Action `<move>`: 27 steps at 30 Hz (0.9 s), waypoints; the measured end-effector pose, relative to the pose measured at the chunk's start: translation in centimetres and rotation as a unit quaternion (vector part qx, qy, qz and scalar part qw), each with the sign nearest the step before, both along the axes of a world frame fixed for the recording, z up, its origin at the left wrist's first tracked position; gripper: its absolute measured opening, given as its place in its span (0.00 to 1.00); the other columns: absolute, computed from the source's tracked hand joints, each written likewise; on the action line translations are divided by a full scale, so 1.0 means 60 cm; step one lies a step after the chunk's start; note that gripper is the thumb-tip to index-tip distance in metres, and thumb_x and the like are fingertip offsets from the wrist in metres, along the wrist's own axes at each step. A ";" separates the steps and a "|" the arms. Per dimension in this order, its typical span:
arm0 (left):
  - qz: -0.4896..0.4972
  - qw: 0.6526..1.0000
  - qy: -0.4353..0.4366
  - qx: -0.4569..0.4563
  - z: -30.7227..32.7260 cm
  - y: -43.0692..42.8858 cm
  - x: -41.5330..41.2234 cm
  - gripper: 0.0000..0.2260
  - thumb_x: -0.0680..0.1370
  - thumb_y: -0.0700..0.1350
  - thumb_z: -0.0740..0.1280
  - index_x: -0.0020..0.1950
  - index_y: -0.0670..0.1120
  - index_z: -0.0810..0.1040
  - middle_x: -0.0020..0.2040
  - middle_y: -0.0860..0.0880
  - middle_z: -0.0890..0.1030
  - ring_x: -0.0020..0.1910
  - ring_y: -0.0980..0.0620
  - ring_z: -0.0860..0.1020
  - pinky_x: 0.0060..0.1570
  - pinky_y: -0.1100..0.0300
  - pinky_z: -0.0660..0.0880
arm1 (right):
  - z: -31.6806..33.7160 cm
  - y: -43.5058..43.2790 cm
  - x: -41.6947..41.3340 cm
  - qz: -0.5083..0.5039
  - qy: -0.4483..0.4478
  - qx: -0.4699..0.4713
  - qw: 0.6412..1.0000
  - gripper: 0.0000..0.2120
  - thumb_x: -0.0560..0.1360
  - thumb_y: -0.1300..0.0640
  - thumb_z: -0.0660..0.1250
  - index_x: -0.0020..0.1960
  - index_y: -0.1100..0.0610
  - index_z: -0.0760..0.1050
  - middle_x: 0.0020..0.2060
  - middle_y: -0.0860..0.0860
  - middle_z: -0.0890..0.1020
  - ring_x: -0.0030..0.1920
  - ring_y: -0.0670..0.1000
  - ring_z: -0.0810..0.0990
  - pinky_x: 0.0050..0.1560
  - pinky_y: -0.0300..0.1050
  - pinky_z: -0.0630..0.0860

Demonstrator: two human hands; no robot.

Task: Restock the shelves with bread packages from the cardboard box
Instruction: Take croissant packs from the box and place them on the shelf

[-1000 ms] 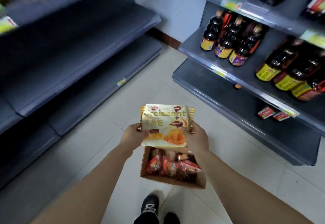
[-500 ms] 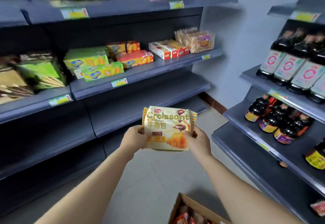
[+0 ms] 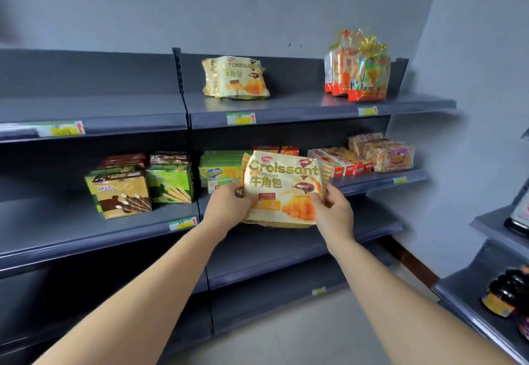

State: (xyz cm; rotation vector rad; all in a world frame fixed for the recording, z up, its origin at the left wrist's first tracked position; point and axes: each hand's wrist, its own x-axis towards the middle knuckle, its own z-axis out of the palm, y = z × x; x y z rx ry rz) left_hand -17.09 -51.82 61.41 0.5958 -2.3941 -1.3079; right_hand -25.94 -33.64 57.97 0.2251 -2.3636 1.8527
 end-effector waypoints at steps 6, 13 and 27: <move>0.034 0.997 0.073 -0.012 0.105 -0.090 -0.052 0.07 0.76 0.49 0.68 0.51 0.49 0.81 0.46 0.51 0.84 0.43 0.48 0.83 0.46 0.49 0.81 | 0.110 -0.112 -0.073 0.014 0.057 -0.046 0.997 0.11 0.76 0.50 0.67 0.58 0.49 0.74 0.52 0.45 0.80 0.53 0.48 0.78 0.54 0.49 0.78; 0.077 0.990 0.116 -0.036 0.194 -0.174 -0.144 0.05 0.77 0.49 0.68 0.51 0.51 0.79 0.44 0.54 0.82 0.44 0.51 0.82 0.47 0.53 0.80 | 0.211 -0.204 -0.187 0.048 0.109 -0.032 0.992 0.13 0.76 0.49 0.68 0.58 0.52 0.76 0.48 0.43 0.77 0.49 0.45 0.76 0.49 0.42 0.72; 0.095 0.987 0.115 -0.057 0.242 -0.351 -0.357 0.04 0.80 0.44 0.62 0.51 0.49 0.77 0.38 0.53 0.78 0.31 0.54 0.74 0.31 0.61 0.73 | 0.271 -0.386 -0.399 0.106 0.120 -0.022 0.987 0.14 0.79 0.60 0.63 0.64 0.54 0.74 0.55 0.47 0.79 0.51 0.45 0.75 0.43 0.38 0.72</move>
